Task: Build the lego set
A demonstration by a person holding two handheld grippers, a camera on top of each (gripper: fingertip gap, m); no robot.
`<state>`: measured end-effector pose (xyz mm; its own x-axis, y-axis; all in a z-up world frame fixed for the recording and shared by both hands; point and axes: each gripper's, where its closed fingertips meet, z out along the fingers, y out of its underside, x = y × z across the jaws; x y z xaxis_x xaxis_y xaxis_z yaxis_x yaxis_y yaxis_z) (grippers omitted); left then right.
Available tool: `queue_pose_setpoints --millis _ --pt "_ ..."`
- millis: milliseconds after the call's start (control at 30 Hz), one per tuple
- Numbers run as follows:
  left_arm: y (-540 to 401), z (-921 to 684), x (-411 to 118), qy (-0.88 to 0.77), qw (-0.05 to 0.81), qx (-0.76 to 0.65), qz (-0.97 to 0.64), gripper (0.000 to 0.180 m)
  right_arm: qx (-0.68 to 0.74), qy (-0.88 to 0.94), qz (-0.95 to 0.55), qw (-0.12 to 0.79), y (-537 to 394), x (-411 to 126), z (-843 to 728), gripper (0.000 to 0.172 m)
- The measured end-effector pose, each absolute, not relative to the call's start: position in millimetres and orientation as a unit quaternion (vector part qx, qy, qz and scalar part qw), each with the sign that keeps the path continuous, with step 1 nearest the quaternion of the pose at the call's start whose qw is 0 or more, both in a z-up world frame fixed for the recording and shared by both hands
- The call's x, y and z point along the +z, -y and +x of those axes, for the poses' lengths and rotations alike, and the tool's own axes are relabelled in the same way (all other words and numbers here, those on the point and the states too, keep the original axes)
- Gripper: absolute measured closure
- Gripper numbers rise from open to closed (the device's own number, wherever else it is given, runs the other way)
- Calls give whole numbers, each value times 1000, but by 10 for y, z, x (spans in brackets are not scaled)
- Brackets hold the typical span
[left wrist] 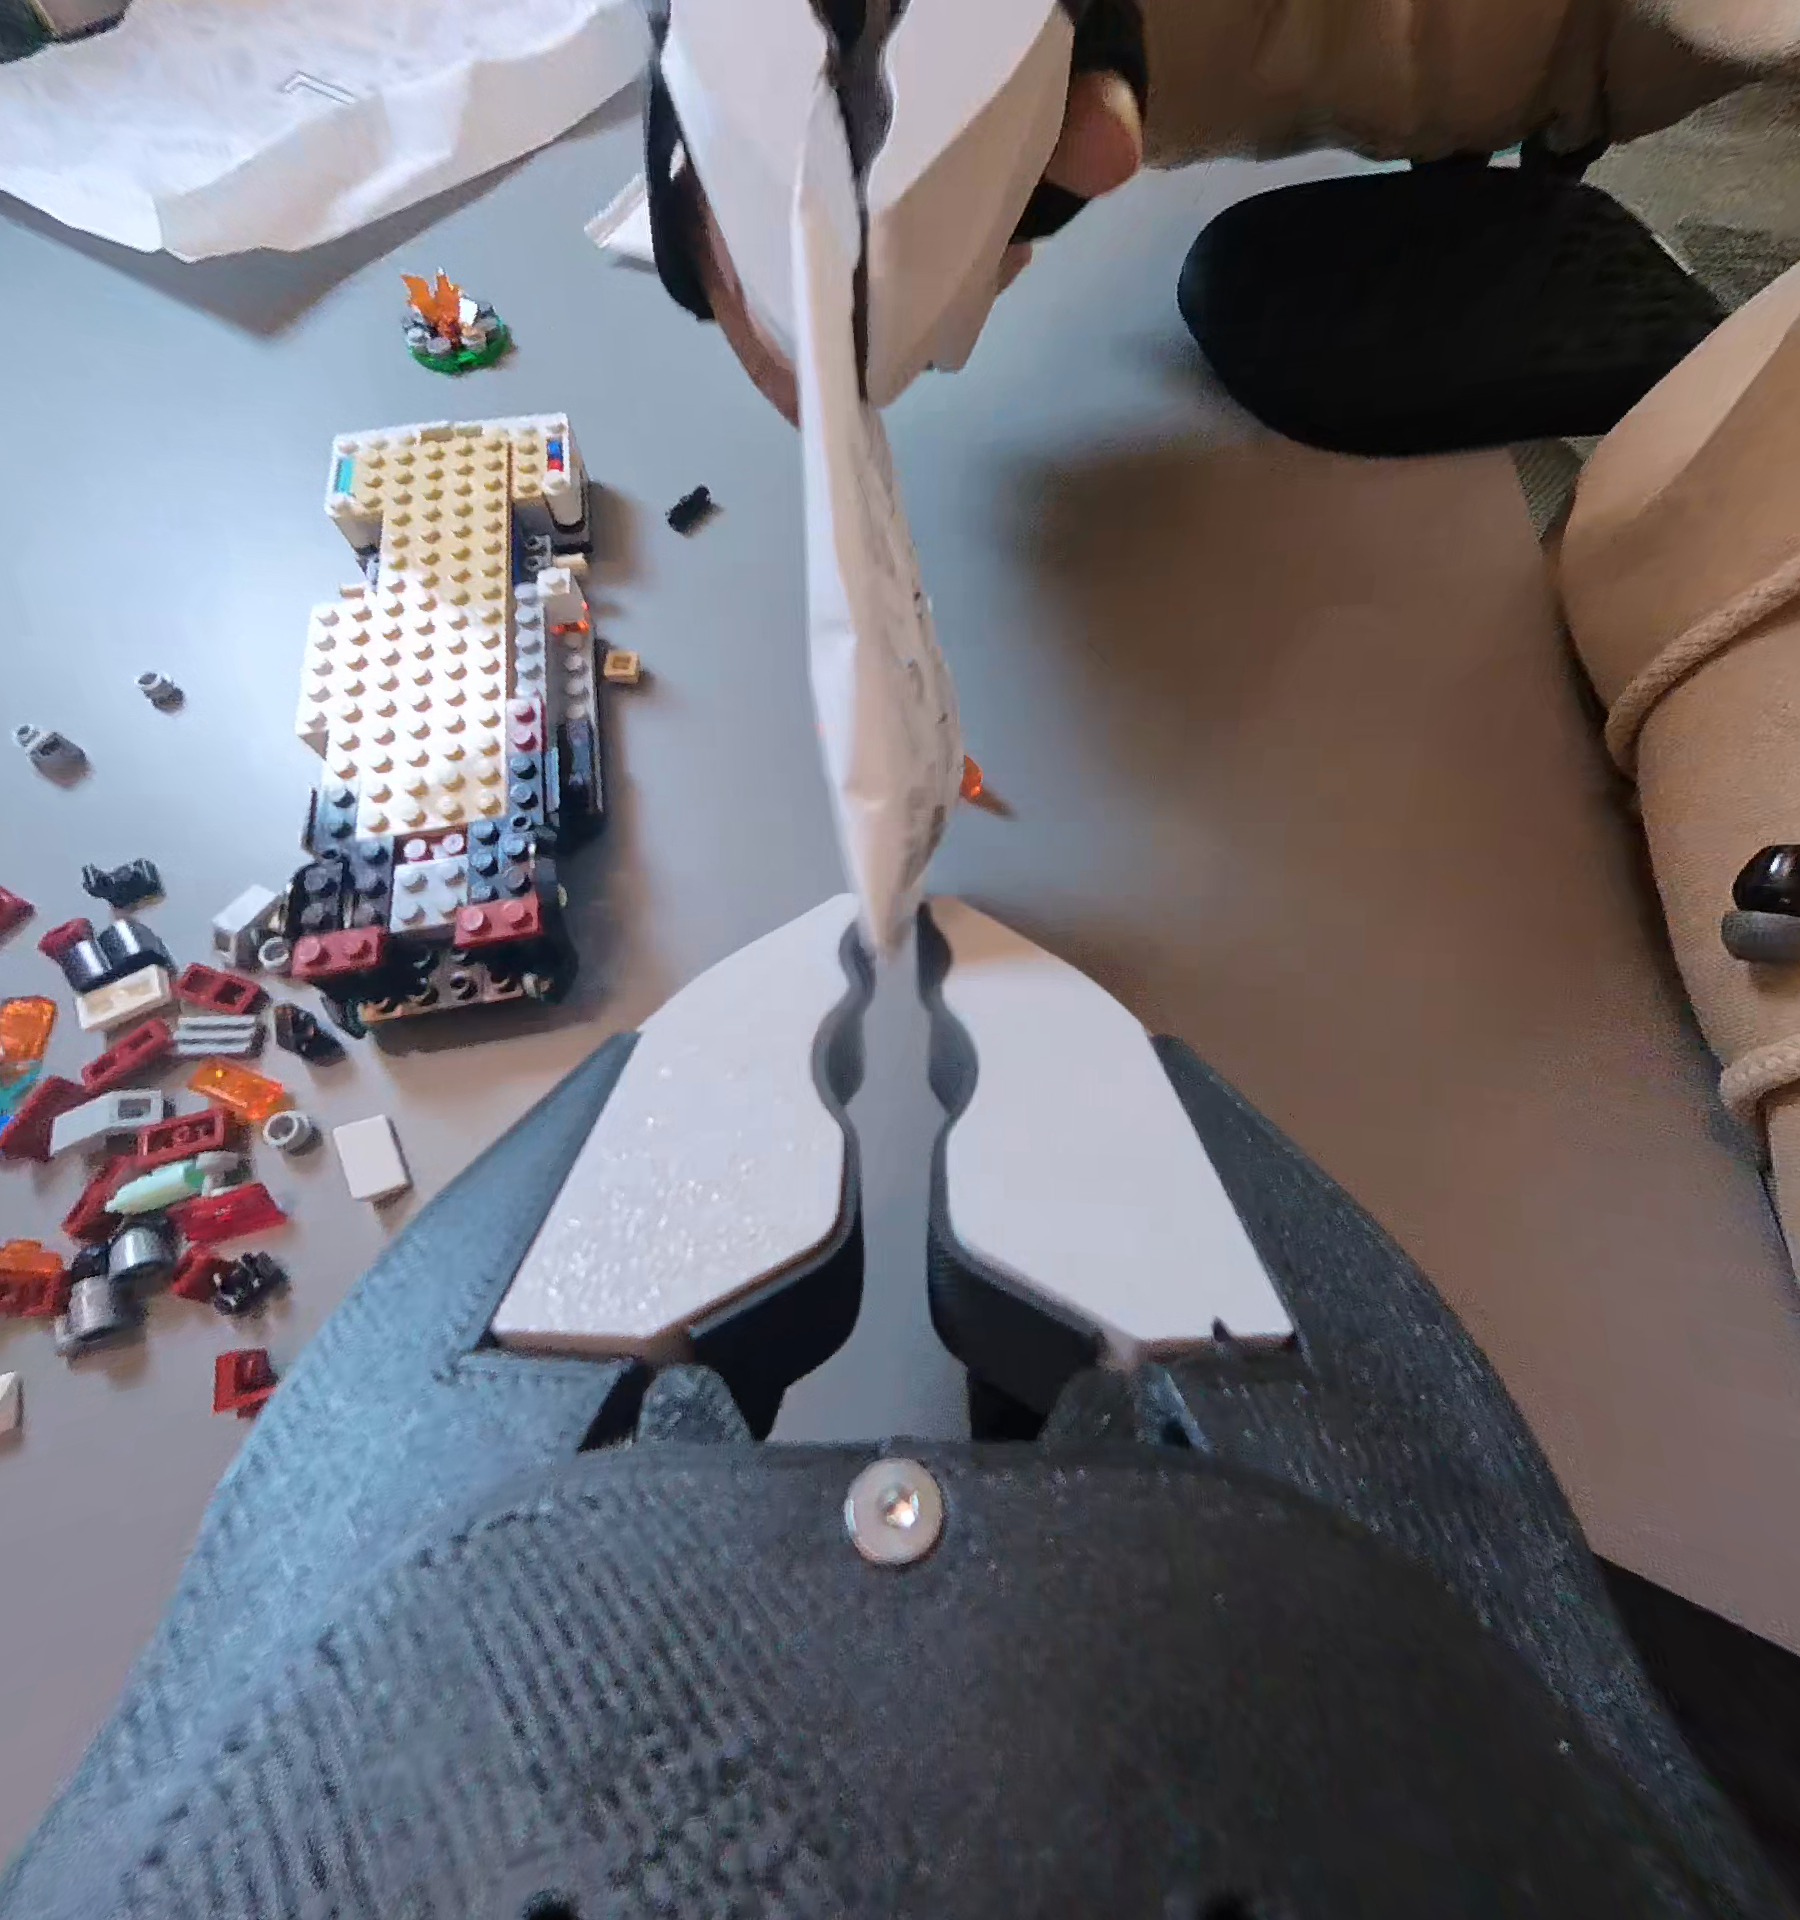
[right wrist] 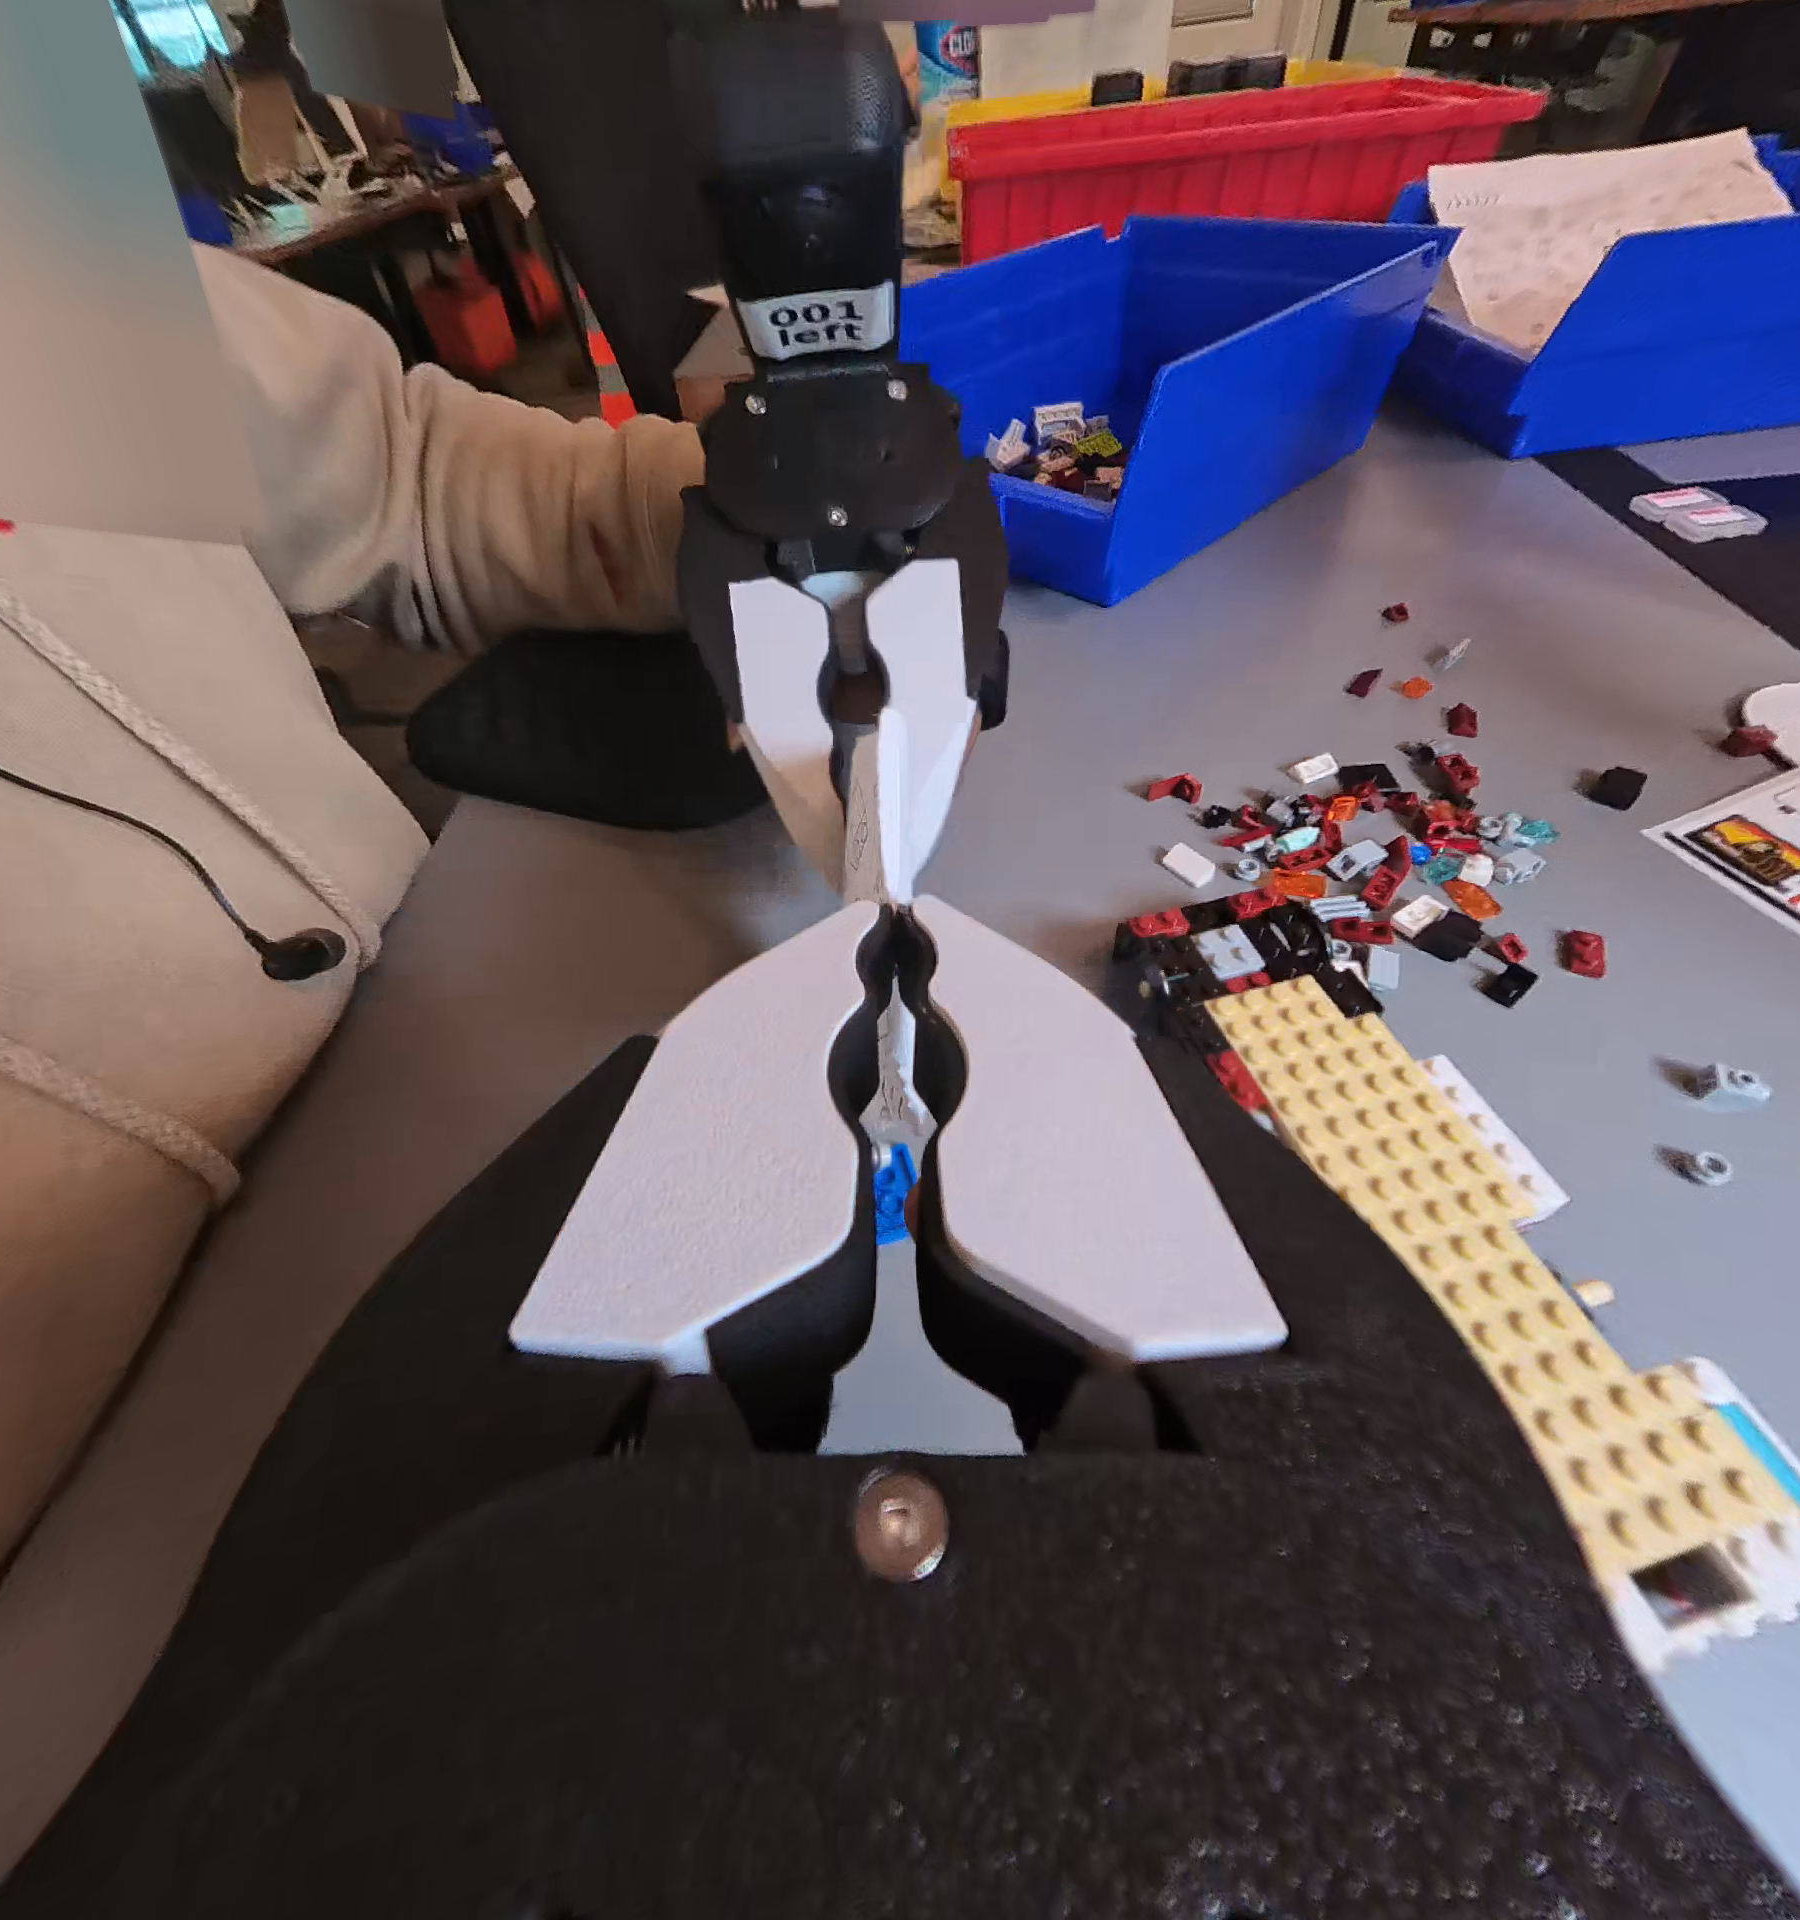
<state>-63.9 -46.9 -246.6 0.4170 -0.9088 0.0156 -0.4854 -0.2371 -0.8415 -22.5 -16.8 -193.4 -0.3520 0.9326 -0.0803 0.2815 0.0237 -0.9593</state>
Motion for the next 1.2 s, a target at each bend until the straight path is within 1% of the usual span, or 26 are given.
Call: queue_pose_setpoints --millis 67,300,467,733,767,867,933,967,1133,1200 --pt "481 -600 -2435 -478 398 -267 -736 180 514 637 -477 320 138 -1983 -184 172" --pt "432 -593 -2309 -458 418 -281 -733 180 472 652 -508 306 50 -2236 -87 171" --pt "414 -559 -2269 -453 424 -284 -731 179 448 664 -515 305 39 -2304 -85 171" --pt "394 -628 -2356 -452 425 -272 -735 179 421 692 -497 311 66 -2147 -127 172" --pt "427 -621 -2370 -458 421 -276 -733 177 416 700 -492 309 80 -2096 -147 172" --pt "488 -659 -2357 -465 415 -280 -730 160 376 740 -477 290 110 -1966 -204 172" --pt "485 -728 -2252 -458 429 -279 -727 153 334 772 -466 273 112 -1901 -251 172" --pt "485 -765 -2179 -455 438 -279 -724 152 311 788 -461 263 103 -1880 -278 172" --pt "459 -861 -1858 -450 486 -242 -709 152 231 842 -438 214 124 -1819 -491 172" --pt "435 -840 -1839 -456 498 -210 -707 160 205 860 -422 200 181 -1806 -608 172"
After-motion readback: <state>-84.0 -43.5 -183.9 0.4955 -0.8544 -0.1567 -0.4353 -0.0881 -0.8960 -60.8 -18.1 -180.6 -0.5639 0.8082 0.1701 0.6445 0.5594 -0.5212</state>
